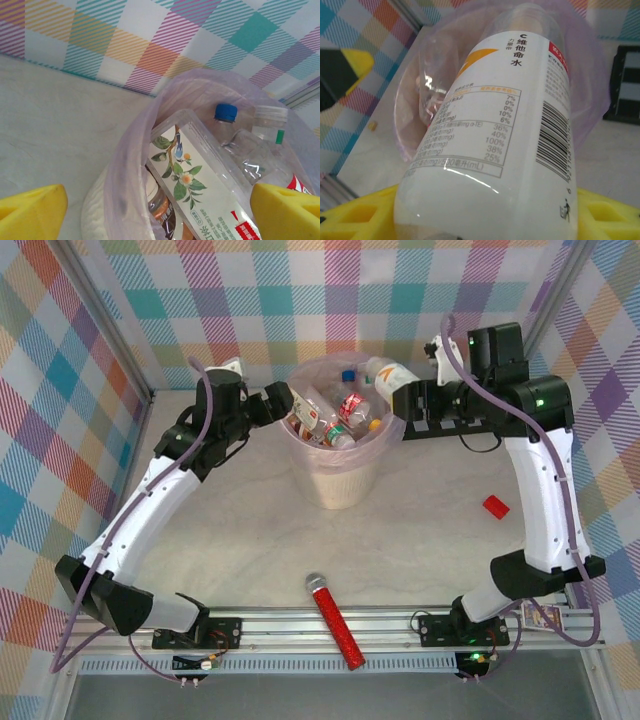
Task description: Put the plastic bottles in the bin
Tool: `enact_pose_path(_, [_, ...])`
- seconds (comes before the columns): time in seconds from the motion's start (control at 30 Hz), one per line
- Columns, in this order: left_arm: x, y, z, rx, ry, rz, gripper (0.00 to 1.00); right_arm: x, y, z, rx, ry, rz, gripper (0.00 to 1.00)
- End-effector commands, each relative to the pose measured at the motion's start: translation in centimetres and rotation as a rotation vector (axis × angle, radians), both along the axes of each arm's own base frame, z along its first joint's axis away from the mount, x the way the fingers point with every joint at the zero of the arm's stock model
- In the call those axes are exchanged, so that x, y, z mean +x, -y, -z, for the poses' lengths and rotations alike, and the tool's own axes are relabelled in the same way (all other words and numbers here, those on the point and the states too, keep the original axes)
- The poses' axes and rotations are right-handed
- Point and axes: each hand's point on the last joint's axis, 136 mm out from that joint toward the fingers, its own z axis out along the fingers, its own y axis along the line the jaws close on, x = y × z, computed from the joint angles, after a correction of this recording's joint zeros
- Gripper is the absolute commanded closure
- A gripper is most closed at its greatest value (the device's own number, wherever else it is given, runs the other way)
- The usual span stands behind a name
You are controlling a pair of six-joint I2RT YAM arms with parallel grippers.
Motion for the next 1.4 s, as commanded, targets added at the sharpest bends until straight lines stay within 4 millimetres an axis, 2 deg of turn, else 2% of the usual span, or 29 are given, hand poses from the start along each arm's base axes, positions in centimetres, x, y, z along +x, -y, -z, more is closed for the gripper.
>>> enact_pose_path(0.0, [0.5,0.2,0.3,0.085,-0.002,0.016,0.07,-1.2,-0.4,0.7,0.015,-0.047,-0.052,0.47])
enact_pose_path(0.17, [1.3,0.6,2.2,0.107,-0.040,0.024,0.08,-0.2,-1.4,2.2,0.021,-0.105,-0.090,0.49])
enact_pose_path(0.4, [1.8,1.5,4.0,0.106,-0.076,0.054,0.09,1.8,-3.7,3.1,0.096,-0.142,-0.176,0.49])
enact_pose_path(0.7, [2.0,2.3,4.6,0.092,-0.081,0.084,0.10,4.1,-6.4,4.4,0.192,-0.222,-0.262,0.49])
enact_pose_path(0.87, [2.0,2.2,4.3,0.087,-0.072,0.084,0.10,4.5,-6.6,6.5,0.176,-0.284,-0.270,0.48])
enact_pose_path(1.0, [2.0,2.1,3.8,0.086,-0.060,0.078,0.10,4.1,-4.8,6.9,0.081,-0.235,-0.208,0.37])
enact_pose_path(1.27, [2.4,2.3,3.4,0.082,-0.051,0.077,0.09,3.8,-3.0,5.1,-0.011,-0.141,-0.170,0.01])
enact_pose_path(1.37, [2.3,2.0,3.2,0.089,-0.047,0.069,0.09,4.0,-2.9,4.0,-0.018,-0.103,-0.168,0.01])
